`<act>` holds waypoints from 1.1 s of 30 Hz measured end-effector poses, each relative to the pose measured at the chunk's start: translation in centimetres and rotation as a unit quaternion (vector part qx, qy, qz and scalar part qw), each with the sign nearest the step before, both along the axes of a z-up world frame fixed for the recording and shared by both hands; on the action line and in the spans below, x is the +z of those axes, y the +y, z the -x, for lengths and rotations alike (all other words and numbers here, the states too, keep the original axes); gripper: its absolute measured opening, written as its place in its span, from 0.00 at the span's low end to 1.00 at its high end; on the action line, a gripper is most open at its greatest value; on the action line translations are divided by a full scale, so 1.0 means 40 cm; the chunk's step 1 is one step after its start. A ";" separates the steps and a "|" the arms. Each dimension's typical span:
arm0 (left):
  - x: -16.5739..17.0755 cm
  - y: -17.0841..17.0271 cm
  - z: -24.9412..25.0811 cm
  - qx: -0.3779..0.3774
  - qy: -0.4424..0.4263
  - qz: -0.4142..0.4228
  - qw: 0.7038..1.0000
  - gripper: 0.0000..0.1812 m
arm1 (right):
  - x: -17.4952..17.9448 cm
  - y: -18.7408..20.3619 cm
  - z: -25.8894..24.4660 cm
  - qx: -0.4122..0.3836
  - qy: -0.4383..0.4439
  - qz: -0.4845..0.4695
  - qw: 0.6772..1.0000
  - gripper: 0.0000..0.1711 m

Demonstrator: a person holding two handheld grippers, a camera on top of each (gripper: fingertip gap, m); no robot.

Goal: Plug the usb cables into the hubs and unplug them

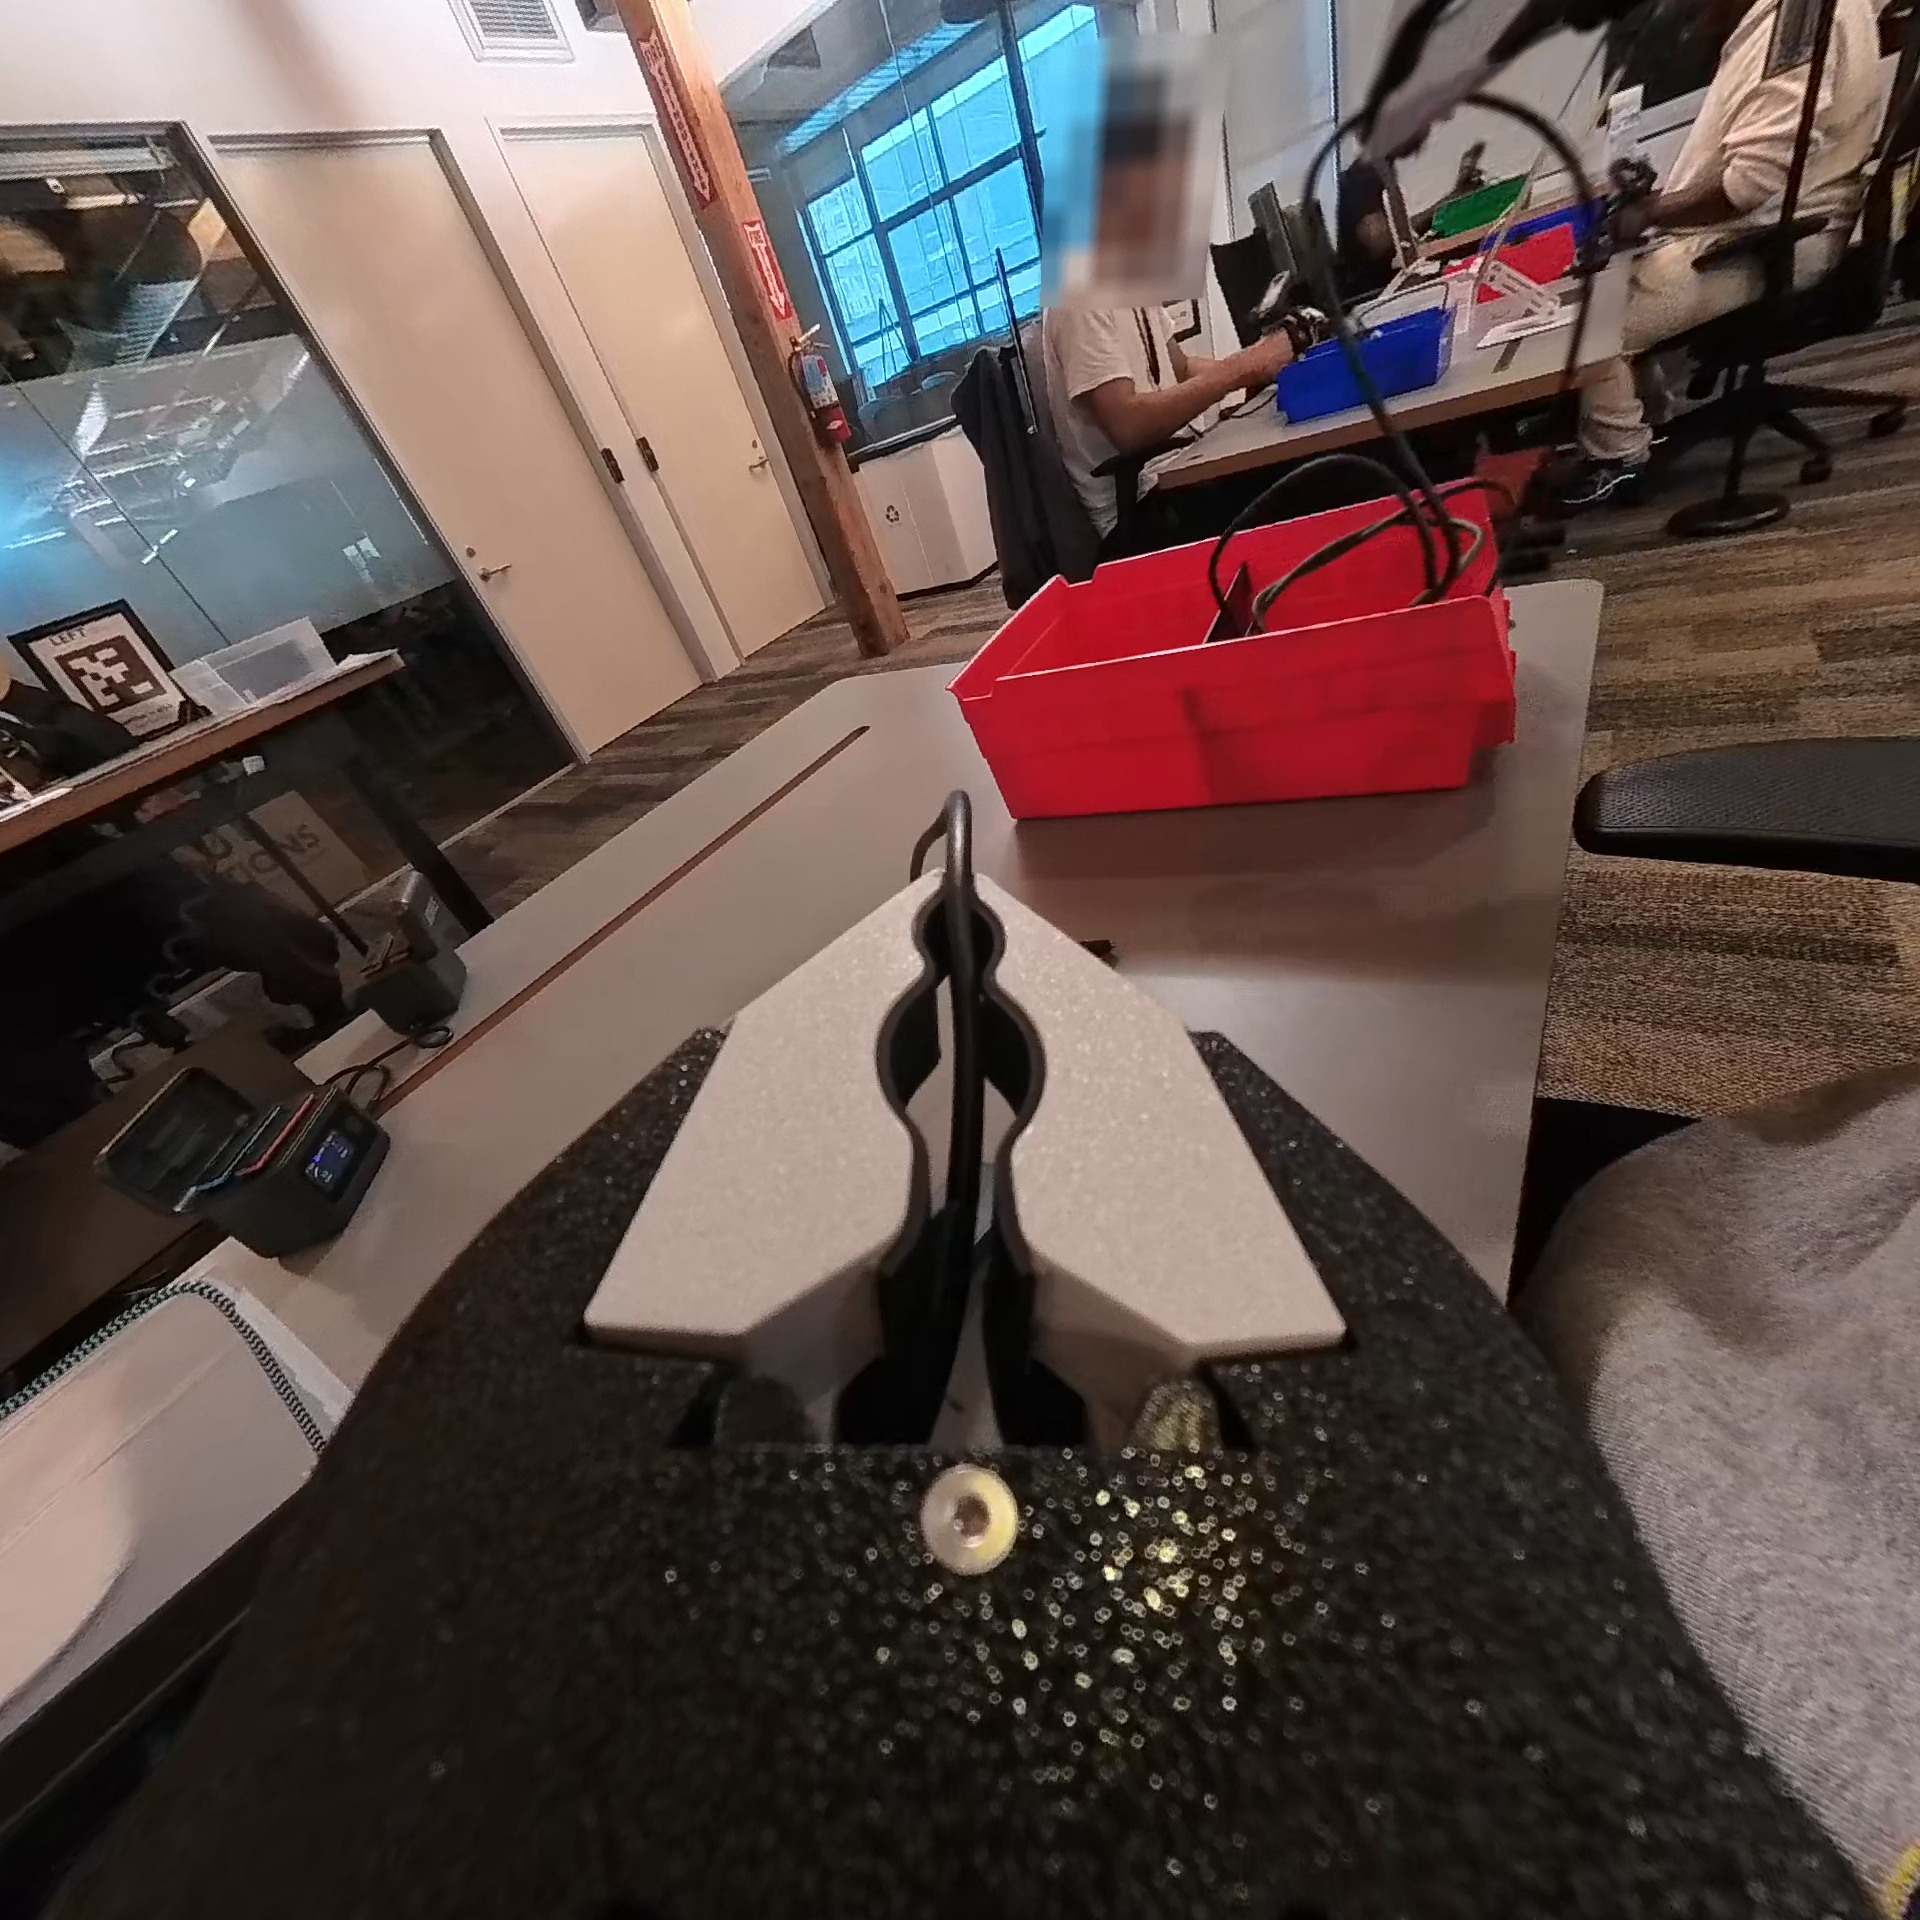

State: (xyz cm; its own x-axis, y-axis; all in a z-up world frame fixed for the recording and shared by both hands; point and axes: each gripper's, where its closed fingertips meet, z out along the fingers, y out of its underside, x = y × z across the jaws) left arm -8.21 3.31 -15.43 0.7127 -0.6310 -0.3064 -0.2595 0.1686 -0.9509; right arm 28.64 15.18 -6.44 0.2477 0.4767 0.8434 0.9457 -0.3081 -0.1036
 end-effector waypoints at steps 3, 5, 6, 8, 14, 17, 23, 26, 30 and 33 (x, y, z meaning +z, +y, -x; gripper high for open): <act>0.000 -0.001 0.000 -0.001 -0.001 0.000 1.000 0.00 | 0.010 0.027 0.049 0.051 0.033 -0.025 0.998 0.01; 0.001 -0.001 -0.001 -0.002 -0.001 0.000 1.000 0.00 | 0.001 0.039 0.071 0.069 0.083 -0.024 0.994 0.02; 0.001 -0.002 -0.001 -0.002 -0.001 0.000 1.000 0.00 | 0.001 0.048 0.080 0.082 0.109 -0.033 0.990 0.01; 0.001 -0.002 -0.001 -0.003 -0.001 0.000 1.000 0.00 | -0.004 0.069 0.080 0.096 0.141 -0.050 0.984 0.02; 0.001 -0.003 -0.003 -0.004 -0.001 0.000 1.000 0.00 | -0.140 0.136 0.009 0.073 0.138 -0.028 0.987 0.01; 0.000 -0.002 -0.004 -0.003 0.001 0.000 1.000 0.00 | -0.240 0.153 -0.051 0.024 0.138 0.030 0.990 0.01; -0.004 -0.002 -0.007 -0.003 0.005 0.002 1.000 0.00 | -0.332 0.166 -0.093 -0.029 0.169 0.097 0.980 0.11; -0.007 -0.001 -0.008 -0.003 0.007 0.003 1.000 0.00 | -0.263 0.167 -0.085 -0.029 0.180 0.056 0.982 0.27; -0.012 0.002 -0.012 -0.004 0.005 0.007 1.000 0.00 | -0.116 0.124 -0.043 -0.024 0.222 -0.026 0.974 0.36; -0.023 0.004 -0.019 -0.005 0.012 0.011 1.000 0.00 | -0.040 0.018 0.169 0.116 0.318 -0.029 0.941 0.33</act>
State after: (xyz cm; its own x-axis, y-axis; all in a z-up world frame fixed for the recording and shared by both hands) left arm -7.43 3.46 -16.36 0.6987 -0.6448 -0.3099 -0.2817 0.1503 -0.9477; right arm 21.89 15.91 -8.06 0.6059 0.5376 0.5865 0.7279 -0.0771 -0.6813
